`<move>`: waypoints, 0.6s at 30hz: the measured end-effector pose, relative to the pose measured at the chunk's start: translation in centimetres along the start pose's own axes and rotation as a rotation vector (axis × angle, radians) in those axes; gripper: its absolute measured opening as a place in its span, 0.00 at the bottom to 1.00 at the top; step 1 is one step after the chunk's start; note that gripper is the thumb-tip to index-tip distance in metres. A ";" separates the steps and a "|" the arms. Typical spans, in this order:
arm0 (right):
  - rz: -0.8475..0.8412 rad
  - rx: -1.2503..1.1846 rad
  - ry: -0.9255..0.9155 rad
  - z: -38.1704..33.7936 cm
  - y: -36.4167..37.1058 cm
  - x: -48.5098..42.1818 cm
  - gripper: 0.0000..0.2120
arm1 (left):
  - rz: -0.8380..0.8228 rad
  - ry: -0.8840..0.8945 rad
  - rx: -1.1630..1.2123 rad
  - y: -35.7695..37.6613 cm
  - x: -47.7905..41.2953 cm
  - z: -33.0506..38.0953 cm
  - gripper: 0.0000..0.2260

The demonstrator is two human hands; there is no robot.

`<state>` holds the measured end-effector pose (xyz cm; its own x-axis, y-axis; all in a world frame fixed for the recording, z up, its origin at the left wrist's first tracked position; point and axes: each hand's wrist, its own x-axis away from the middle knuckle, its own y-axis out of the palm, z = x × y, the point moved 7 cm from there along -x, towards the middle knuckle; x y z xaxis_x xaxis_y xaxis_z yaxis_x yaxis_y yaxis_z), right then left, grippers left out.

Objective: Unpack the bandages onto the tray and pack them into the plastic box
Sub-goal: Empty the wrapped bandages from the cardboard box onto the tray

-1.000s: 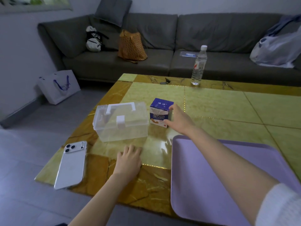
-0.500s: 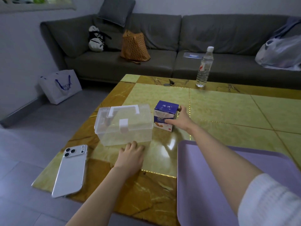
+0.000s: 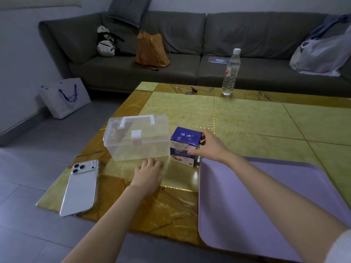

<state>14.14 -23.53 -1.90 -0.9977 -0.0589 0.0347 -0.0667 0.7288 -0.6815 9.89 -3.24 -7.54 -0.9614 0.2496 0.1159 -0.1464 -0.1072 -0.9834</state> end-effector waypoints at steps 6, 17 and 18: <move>-0.178 0.013 -0.067 -1.7 1.7 4.6 0.33 | 0.195 0.034 0.377 -3.2 3.1 1.4 0.25; -0.289 -0.076 -0.164 -3.9 3.5 9.2 0.27 | 0.543 0.391 0.063 -6.2 8.6 4.6 0.28; -0.294 -0.070 -0.170 -3.8 3.6 9.4 0.27 | 0.551 0.410 0.038 -6.3 9.0 4.6 0.28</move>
<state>4.49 -18.84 -1.21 -0.9192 -0.3819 0.0964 -0.3580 0.7082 -0.6085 1.09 -4.76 0.31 -0.7333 0.4922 -0.4691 0.3232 -0.3546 -0.8774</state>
